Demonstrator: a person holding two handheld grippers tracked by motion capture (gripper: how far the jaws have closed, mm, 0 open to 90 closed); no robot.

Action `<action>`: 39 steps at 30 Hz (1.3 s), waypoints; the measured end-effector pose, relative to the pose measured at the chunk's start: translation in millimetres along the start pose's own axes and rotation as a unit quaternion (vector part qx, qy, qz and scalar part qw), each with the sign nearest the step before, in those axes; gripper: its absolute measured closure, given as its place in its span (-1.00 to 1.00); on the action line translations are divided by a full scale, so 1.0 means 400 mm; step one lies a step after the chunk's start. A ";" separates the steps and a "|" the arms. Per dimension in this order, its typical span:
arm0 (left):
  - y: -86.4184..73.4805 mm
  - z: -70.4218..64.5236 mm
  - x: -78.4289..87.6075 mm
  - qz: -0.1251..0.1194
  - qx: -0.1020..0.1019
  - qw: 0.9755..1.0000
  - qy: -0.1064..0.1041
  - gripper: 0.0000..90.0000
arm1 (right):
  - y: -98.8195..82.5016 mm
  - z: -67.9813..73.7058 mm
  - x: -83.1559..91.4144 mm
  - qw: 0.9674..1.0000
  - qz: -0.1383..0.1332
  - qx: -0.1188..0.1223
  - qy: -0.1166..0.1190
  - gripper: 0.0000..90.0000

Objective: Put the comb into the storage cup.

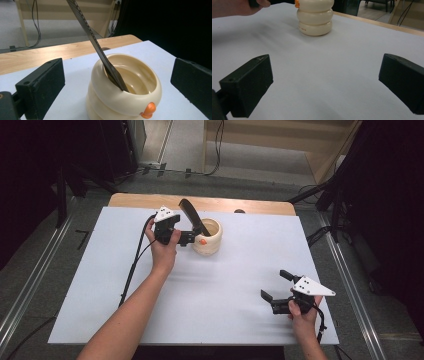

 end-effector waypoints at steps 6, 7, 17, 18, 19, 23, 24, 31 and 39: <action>0.005 -0.007 0.019 -0.002 -0.009 1.000 -0.003 -1.00 | -0.001 -0.001 -0.002 1.000 -0.001 0.000 0.000 -1.00; 0.006 -0.009 0.022 -0.002 -0.011 1.000 -0.004 -1.00 | -0.001 -0.001 -0.002 1.000 0.000 0.000 0.000 -1.00; 0.008 -0.022 0.054 -0.011 -0.026 1.000 -0.006 -1.00 | -0.001 0.001 -0.003 1.000 -0.001 -0.001 0.000 -1.00; 0.007 -0.023 0.059 -0.010 -0.027 1.000 -0.004 -1.00 | -0.001 0.001 -0.003 1.000 -0.001 -0.002 -0.001 -1.00; 0.006 -0.023 0.061 -0.011 -0.026 1.000 -0.004 -1.00 | -0.001 0.001 -0.003 1.000 -0.002 -0.003 -0.001 -1.00; 0.001 -0.023 0.076 -0.013 -0.029 0.999 -0.005 -1.00 | 0.000 0.001 -0.002 1.000 -0.003 -0.002 -0.002 -1.00; -0.001 -0.024 0.080 -0.012 -0.029 0.999 -0.004 -1.00 | -0.001 0.001 -0.002 1.000 -0.002 -0.003 -0.002 -1.00; -0.015 -0.028 0.104 -0.011 -0.037 0.999 -0.002 -1.00 | -0.001 0.002 -0.004 1.000 -0.002 -0.002 -0.001 -1.00; -0.020 -0.035 0.132 -0.015 -0.042 0.999 -0.002 -1.00 | -0.001 0.003 -0.004 1.000 -0.001 -0.002 -0.001 -1.00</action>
Point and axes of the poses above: each handheld gripper's, and its own axes: x roughly backward along the jaws, y roughly out of its top, z roughly to its left, the point moved 3 cm from there along -x, roughly forward along the jaws, and after that the axes turned 10 degrees about -x, right-handed, at the moved point
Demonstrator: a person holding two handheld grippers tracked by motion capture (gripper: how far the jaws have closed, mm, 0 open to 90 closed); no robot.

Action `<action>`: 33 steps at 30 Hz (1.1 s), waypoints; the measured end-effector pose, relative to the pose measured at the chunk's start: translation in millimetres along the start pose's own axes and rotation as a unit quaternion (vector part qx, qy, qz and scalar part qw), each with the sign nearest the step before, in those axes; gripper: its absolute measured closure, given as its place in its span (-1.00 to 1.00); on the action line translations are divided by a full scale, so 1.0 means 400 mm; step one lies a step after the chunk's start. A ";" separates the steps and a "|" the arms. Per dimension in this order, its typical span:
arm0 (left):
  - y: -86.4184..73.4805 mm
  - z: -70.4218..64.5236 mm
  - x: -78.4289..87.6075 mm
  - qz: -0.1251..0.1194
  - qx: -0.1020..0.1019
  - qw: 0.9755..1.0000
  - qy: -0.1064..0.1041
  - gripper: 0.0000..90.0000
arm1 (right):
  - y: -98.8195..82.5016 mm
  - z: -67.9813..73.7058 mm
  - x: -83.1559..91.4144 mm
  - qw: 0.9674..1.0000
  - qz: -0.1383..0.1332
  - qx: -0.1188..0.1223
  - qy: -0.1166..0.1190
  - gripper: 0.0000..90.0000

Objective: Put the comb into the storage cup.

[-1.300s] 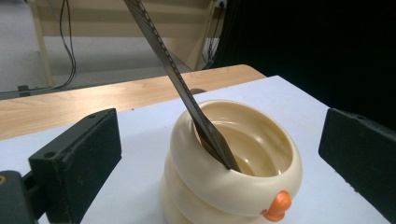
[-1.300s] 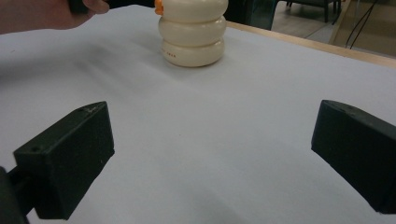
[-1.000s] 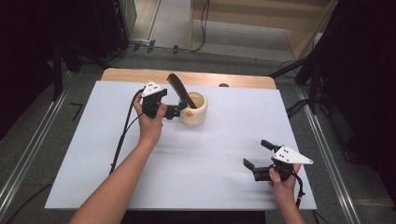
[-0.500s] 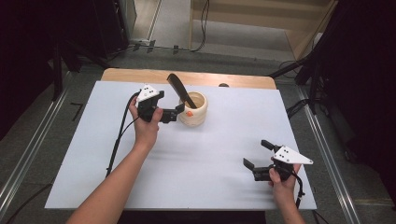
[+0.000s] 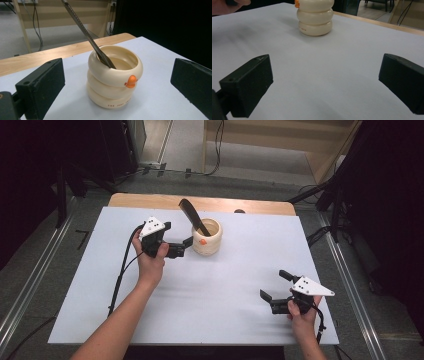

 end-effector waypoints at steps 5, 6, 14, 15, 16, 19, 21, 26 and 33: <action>-0.002 -0.005 0.019 -0.007 0.002 1.000 -0.001 -1.00 | 0.000 0.000 0.001 1.000 0.000 -0.001 0.000 -1.00; -0.003 -0.006 0.022 -0.008 0.002 1.000 0.000 -1.00 | 0.000 -0.001 0.001 1.000 0.000 -0.001 0.000 -1.00; -0.008 -0.009 0.051 -0.010 -0.002 1.000 0.002 -1.00 | 0.001 0.001 0.002 1.000 -0.001 -0.002 -0.001 -1.00; -0.009 -0.010 0.056 -0.011 -0.003 1.000 0.003 -1.00 | 0.001 0.001 0.002 1.000 -0.001 -0.002 -0.001 -1.00; -0.010 -0.012 0.060 -0.013 -0.004 1.000 0.003 -1.00 | 0.000 0.001 0.002 1.000 -0.001 -0.002 -0.002 -1.00; -0.015 -0.016 0.072 -0.014 -0.009 1.000 0.006 -1.00 | 0.001 0.000 0.002 1.000 -0.002 -0.001 -0.003 -1.00; -0.019 -0.018 0.082 -0.014 -0.012 1.000 0.008 -1.00 | 0.001 0.000 0.003 1.000 -0.003 -0.002 -0.004 -1.00; -0.026 -0.021 0.103 -0.017 -0.013 1.000 0.012 -1.00 | 0.001 -0.001 0.003 1.000 -0.003 -0.002 -0.005 -1.00; -0.048 -0.031 0.124 -0.013 -0.017 1.000 0.010 -1.00 | 0.001 0.001 0.003 1.000 -0.004 -0.002 -0.005 -1.00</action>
Point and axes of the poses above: each handheld gripper's, and its own axes: x roughly backward along the jaws, y roughly out of its top, z roughly to its left, the point moved 3 cm from there along -x, roughly forward along the jaws, and after that the axes turned 10 degrees about -x, right-handed, at the moved point
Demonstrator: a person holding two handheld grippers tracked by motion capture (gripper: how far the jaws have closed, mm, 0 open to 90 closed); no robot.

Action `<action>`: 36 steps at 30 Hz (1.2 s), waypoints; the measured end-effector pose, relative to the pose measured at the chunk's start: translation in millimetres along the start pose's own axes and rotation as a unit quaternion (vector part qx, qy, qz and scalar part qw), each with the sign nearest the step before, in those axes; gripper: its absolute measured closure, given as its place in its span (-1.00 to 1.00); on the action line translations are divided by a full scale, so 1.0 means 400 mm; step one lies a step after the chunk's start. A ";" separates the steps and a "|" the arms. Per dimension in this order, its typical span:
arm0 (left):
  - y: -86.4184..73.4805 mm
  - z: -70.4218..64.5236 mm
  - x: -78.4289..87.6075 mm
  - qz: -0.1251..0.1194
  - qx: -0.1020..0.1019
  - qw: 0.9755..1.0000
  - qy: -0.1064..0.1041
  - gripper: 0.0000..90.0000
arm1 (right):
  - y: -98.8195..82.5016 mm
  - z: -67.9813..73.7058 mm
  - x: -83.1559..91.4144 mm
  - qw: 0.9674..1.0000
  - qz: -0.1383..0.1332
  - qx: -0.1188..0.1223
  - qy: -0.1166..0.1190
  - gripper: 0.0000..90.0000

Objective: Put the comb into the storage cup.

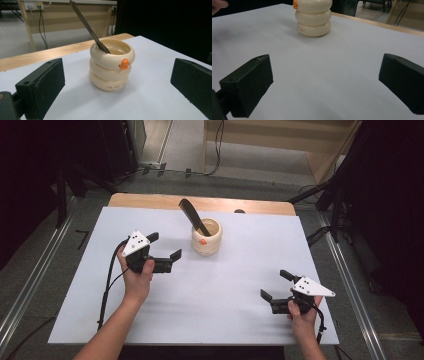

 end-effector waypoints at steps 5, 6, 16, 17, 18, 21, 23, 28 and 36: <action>-0.017 -0.005 0.015 0.007 -0.007 1.000 0.004 -1.00 | -0.001 0.000 -0.001 1.000 0.000 -0.001 -0.001 -1.00; -0.020 -0.005 0.019 0.007 -0.008 1.000 0.004 -1.00 | -0.001 0.000 0.000 1.000 0.001 0.001 -0.001 -1.00; -0.058 0.015 0.066 0.010 0.001 1.000 0.016 -1.00 | -0.002 0.001 -0.002 1.000 0.002 -0.001 -0.001 -1.00; -0.061 0.017 0.071 0.010 0.002 1.000 0.018 -1.00 | -0.002 0.001 -0.003 1.000 0.003 -0.001 -0.002 -1.00; -0.063 0.020 0.076 0.009 0.002 1.000 0.018 -1.00 | -0.002 0.001 -0.003 1.000 0.003 0.001 -0.001 -1.00; -0.070 0.029 0.094 0.009 0.000 1.000 0.025 -1.00 | -0.003 0.003 -0.004 1.000 0.004 -0.001 -0.001 -1.00; -0.075 0.035 0.106 0.010 0.001 1.000 0.029 -1.00 | -0.003 0.003 -0.005 1.000 0.004 -0.001 -0.001 -1.00; -0.087 0.051 0.135 0.011 0.003 0.999 0.037 -1.00 | -0.005 0.004 -0.006 1.000 0.007 -0.003 -0.001 -1.00; -0.112 0.072 0.178 0.010 0.013 0.998 0.053 -1.00 | -0.006 0.006 -0.010 1.000 0.006 -0.001 -0.002 -1.00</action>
Point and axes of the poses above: each handheld gripper's, and its own axes: x roughly backward along the jaws, y roughly out of its top, z roughly to its left, the point moved 3 cm from there along -x, roughly forward along the jaws, and after that the axes turned 10 degrees about -x, right-handed, at the moved point
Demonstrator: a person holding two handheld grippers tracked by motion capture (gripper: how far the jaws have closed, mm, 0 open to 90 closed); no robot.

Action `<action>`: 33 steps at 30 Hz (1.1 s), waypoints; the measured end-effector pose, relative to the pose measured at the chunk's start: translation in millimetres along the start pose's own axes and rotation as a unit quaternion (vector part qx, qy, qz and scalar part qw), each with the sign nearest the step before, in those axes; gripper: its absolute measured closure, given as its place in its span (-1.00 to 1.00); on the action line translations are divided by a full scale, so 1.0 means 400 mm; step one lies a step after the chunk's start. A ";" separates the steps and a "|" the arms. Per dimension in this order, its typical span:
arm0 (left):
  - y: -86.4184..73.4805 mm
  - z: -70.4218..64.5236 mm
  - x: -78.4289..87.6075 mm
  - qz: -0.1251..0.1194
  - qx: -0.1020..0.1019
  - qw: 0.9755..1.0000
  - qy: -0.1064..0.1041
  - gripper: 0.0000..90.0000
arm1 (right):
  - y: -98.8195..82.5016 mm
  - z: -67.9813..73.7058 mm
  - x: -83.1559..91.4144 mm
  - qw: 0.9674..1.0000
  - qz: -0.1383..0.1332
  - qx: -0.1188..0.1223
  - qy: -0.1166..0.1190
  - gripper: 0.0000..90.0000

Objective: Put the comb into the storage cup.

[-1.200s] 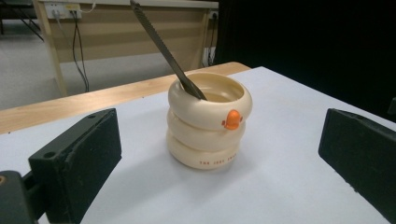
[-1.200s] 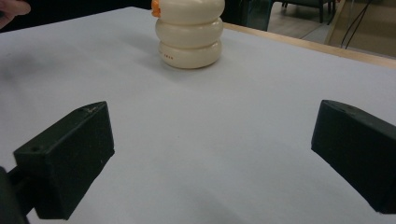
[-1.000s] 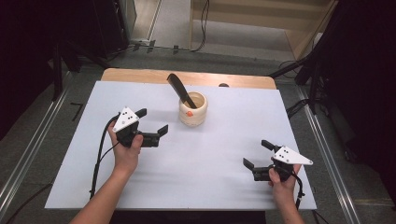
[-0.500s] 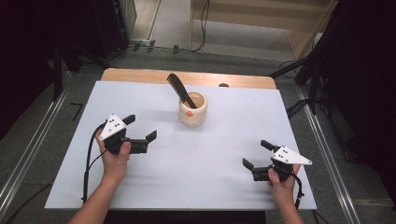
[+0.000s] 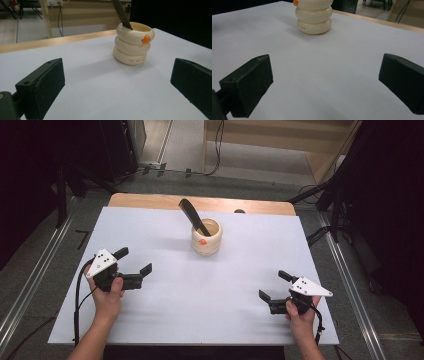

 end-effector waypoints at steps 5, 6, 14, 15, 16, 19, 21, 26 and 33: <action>-0.019 0.009 0.019 0.004 0.004 1.000 0.005 -1.00 | -0.001 0.001 -0.001 1.000 0.002 -0.001 0.000 -1.00; -0.022 0.010 0.022 0.003 0.006 1.000 0.006 -1.00 | -0.001 0.001 -0.001 1.000 0.002 -0.002 0.000 -1.00; -0.045 0.019 0.045 0.008 0.005 1.000 0.008 -1.00 | -0.001 0.001 -0.001 1.000 0.003 -0.001 -0.002 -1.00; -0.047 0.019 0.047 0.008 0.004 1.000 0.009 -1.00 | -0.002 0.001 -0.001 1.000 0.003 -0.001 -0.002 -1.00; -0.049 0.020 0.049 0.008 0.004 1.000 0.009 -1.00 | -0.002 0.001 -0.001 1.000 0.002 -0.002 -0.002 -1.00; -0.056 0.021 0.056 0.010 0.004 1.000 0.009 -1.00 | -0.002 0.000 -0.001 1.000 0.002 -0.002 -0.004 -1.00; -0.061 0.022 0.061 0.012 0.005 1.000 0.009 -1.00 | -0.002 -0.001 0.000 1.000 0.002 -0.002 -0.004 -1.00; -0.074 0.026 0.074 0.017 0.007 1.000 0.013 -1.00 | -0.002 -0.002 0.000 1.000 0.002 -0.002 -0.005 -1.00; -0.086 0.036 0.098 0.013 0.004 1.000 0.015 -1.00 | -0.002 -0.003 0.002 1.000 0.001 -0.002 -0.007 -1.00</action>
Point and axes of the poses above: each handheld gripper's, and its own axes: x roughly backward along the jaws, y roughly out of its top, z roughly to its left, the point moved 3 cm from there along -x, roughly forward along the jaws, and after that the axes turned 10 degrees about -x, right-handed, at the moved point
